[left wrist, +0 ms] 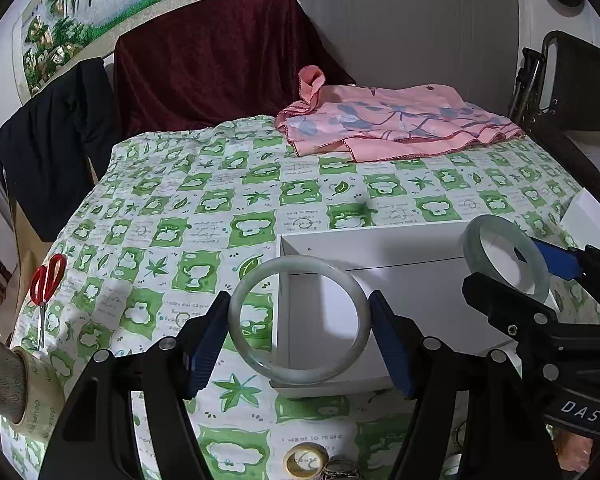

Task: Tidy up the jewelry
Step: 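Lower both bangles side by side into the vivo box with both tools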

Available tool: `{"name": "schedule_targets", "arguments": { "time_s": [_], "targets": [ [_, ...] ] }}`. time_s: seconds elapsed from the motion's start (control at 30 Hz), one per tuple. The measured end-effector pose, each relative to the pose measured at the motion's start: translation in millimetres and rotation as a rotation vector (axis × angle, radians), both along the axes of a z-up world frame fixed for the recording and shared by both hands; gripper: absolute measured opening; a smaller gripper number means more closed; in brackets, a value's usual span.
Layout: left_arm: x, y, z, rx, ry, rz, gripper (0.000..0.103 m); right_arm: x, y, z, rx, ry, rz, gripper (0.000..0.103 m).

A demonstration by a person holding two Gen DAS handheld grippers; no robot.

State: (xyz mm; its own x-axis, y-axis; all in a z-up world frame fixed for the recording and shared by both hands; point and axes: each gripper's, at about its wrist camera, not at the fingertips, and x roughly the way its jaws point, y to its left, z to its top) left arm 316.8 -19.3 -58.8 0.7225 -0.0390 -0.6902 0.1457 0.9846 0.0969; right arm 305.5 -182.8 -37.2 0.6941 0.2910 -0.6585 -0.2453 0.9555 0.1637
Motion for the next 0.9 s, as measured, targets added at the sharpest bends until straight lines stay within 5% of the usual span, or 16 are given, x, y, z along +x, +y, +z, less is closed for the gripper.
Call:
{"name": "schedule_targets", "arguments": {
  "time_s": [0.9],
  "targets": [
    [-6.9,-1.7,2.3,0.041,-0.034,0.010,0.082,-5.8,-8.5,5.2,0.017,-0.042,-0.020,0.072]
  ]
}}
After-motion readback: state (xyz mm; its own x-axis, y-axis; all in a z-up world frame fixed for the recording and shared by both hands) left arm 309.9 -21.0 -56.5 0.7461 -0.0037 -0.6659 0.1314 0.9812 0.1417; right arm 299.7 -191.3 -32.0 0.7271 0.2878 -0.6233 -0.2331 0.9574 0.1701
